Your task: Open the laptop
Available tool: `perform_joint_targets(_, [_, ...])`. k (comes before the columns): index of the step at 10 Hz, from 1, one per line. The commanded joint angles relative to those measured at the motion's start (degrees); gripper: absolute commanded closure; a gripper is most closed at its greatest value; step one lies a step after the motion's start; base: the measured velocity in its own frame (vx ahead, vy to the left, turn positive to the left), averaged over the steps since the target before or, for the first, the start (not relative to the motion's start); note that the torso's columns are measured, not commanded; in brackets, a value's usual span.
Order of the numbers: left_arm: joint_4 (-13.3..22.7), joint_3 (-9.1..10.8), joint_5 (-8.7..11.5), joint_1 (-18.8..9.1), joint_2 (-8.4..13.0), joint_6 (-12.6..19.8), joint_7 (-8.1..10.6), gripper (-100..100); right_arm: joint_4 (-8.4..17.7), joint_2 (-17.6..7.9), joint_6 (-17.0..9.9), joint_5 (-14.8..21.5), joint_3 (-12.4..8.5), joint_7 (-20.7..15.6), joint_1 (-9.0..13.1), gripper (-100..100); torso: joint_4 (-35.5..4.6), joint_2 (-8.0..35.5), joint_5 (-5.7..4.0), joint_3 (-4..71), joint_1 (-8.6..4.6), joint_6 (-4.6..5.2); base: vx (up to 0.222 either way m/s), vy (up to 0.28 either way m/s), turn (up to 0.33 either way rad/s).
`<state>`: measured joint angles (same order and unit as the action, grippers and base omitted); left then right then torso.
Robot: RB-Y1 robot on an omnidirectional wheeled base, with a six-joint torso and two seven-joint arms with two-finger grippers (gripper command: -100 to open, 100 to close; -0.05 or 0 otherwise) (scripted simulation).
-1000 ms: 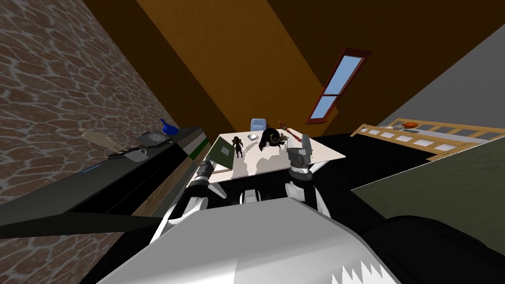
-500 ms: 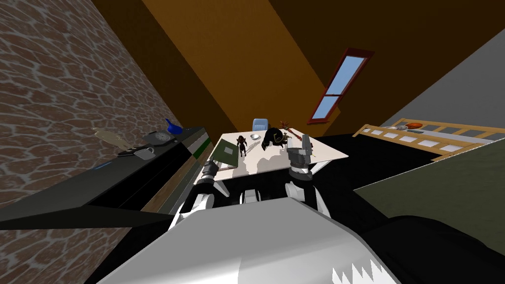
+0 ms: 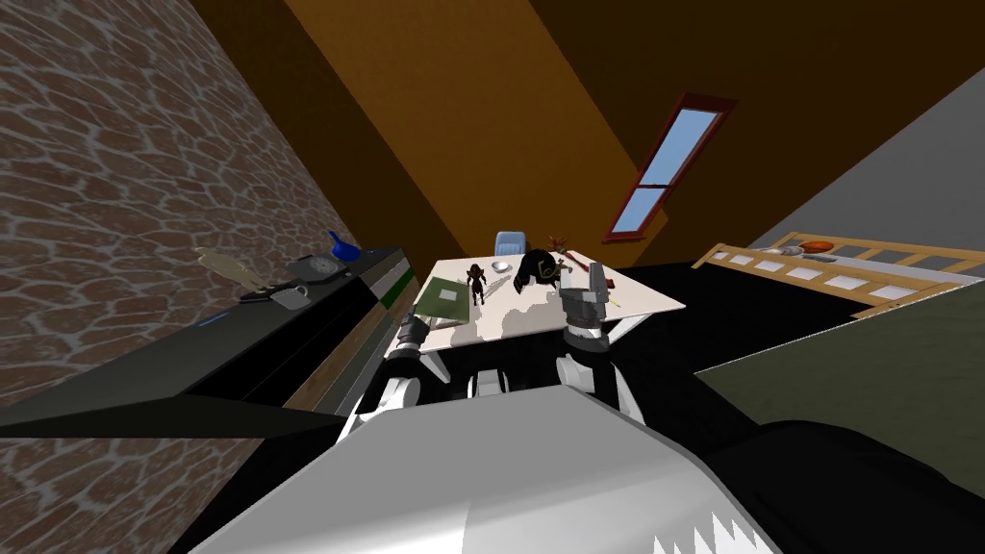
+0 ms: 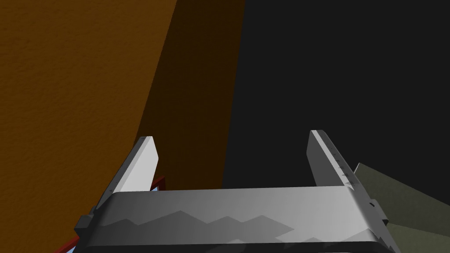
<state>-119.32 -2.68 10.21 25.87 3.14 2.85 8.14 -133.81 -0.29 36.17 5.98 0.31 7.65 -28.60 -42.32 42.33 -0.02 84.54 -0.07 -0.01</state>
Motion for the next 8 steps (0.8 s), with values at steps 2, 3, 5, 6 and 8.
perform_joint_targets(2, [-6.0,0.04,0.2,2.8,0.3,3.5,-0.03,-100,0.0,0.0,0.0,0.0,0.0,0.0,0.0,0,0.0,-0.1,-0.06,0.1,-0.07,0.02,0.041,-0.014,0.003])
perform_joint_targets(3, [-7.7,0.06,0.3,3.5,0.4,4.5,0.05,-100,0.0,0.0,0.0,0.0,0.0,0.0,0.0,0,0.0,0.0,-0.05,0.0,-0.05,0.02,0.039,-0.008,-0.004])
perform_joint_targets(5, [-11.0,0.09,0.5,5.1,0.6,6.3,0.21,-100,0.0,0.0,0.0,0.0,0.0,0.0,0.0,0,-0.1,0.1,-0.02,0.0,0.06,-0.01,0.035,-0.005,0.003])
perform_joint_targets(6, [-12.6,0.10,0.6,5.8,0.7,7.3,0.29,-100,0.0,0.0,0.0,0.0,0.0,0.0,0.0,0,-0.1,0.1,-0.03,-0.1,0.03,0.01,0.038,-0.004,0.000])
perform_joint_targets(8, [-15.9,0.13,0.8,7.3,0.8,9.1,0.46,-100,0.0,0.0,0.0,0.0,0.0,0.0,0.0,0,-0.1,0.1,-0.02,0.0,0.02,0.01,0.032,-0.003,0.003])
